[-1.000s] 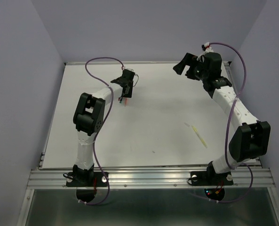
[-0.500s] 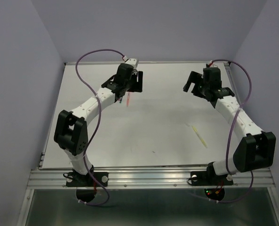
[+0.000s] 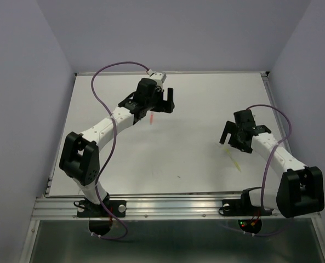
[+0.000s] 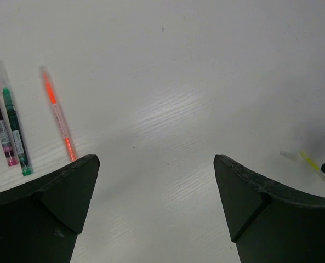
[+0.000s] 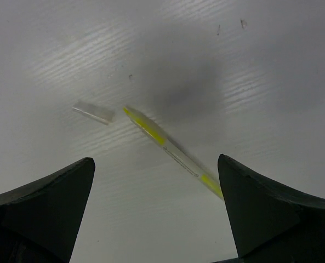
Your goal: Insert the pens into the pen caps
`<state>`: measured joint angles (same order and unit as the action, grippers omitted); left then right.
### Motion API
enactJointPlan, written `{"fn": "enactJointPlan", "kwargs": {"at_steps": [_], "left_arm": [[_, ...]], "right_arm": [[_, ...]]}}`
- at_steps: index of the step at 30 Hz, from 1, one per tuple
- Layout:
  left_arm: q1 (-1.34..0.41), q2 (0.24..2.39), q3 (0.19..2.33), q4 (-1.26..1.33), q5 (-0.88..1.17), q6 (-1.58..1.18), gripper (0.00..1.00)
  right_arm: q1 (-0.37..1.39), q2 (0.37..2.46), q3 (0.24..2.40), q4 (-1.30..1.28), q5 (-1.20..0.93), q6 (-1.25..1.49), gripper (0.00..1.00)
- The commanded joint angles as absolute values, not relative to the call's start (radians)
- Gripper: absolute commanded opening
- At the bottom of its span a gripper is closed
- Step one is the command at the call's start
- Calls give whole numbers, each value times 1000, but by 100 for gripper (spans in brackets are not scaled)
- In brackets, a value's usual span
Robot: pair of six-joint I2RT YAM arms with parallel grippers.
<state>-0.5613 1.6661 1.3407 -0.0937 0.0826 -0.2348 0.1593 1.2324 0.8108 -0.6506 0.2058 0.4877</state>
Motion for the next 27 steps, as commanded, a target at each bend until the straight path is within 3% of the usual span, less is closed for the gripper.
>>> {"fn": "enactJointPlan", "kwargs": {"at_steps": [1,11,19,27], "left_arm": [[-569,1651,1344,-55,95,-238,99],[-575,1692,1388,-72,104,-238,99],[-577,1733,1457,-87,101,-224,99],[-577,1733,1500,-110,61,-195,99]], "right_arm": [[153,1320,779,-650,160,491,100],[144,1471,788,-595,95,446,96],[144,1451,736,-597,29,437,49],[144,1457,715,-606,9,437,30]]}}
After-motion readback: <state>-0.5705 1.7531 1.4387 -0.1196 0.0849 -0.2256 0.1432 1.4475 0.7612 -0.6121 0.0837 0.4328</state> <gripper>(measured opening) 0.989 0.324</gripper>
